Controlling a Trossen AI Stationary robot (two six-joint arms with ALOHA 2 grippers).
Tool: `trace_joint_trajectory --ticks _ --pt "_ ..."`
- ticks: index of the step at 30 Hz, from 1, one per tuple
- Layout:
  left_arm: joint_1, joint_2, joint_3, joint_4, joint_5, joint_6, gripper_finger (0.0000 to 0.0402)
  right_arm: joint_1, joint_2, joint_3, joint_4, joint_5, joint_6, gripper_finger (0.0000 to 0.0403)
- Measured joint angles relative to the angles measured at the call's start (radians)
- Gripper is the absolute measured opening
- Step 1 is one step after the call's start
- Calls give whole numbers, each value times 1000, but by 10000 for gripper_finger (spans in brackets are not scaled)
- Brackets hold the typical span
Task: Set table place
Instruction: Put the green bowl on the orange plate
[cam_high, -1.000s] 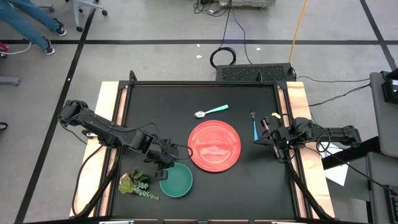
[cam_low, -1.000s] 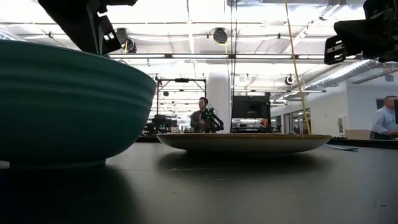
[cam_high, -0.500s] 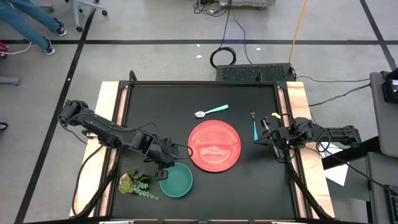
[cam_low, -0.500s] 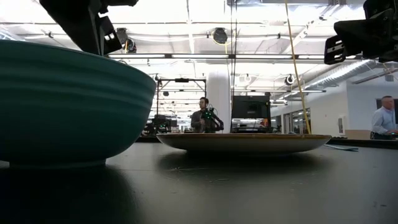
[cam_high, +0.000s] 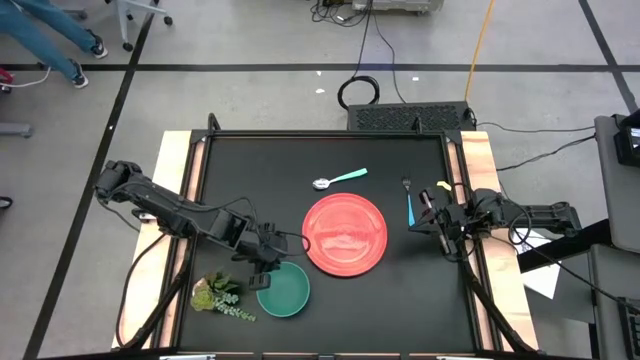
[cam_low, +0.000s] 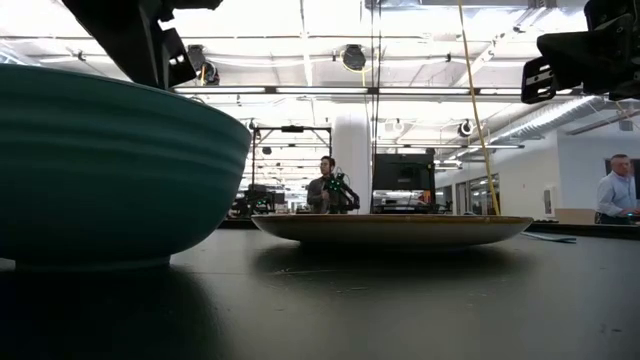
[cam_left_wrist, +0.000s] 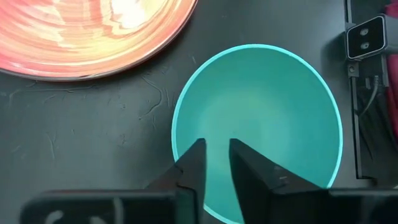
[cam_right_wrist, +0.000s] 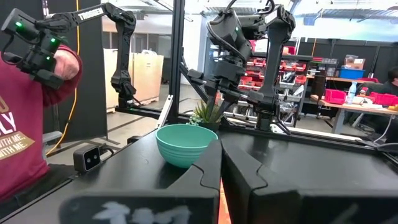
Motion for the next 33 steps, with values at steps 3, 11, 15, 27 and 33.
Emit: trace_joint_trajectory --ticks 3,11,15,27,33 --pt "0 0 0 0 -8 -1 118 0 0 0 0 0 0 0" --pt "0 0 0 -6 16 -22 191 0 0 0 0 0 0 0" --pt "0 0 0 -6 16 -22 209 0 0 0 0 0 2 0" --pt "0 0 -2 -5 9 -21 219 0 0 0 0 0 3 0" --pt "2 57 -6 -22 4 -31 219 0 0 0 0 0 3 0"
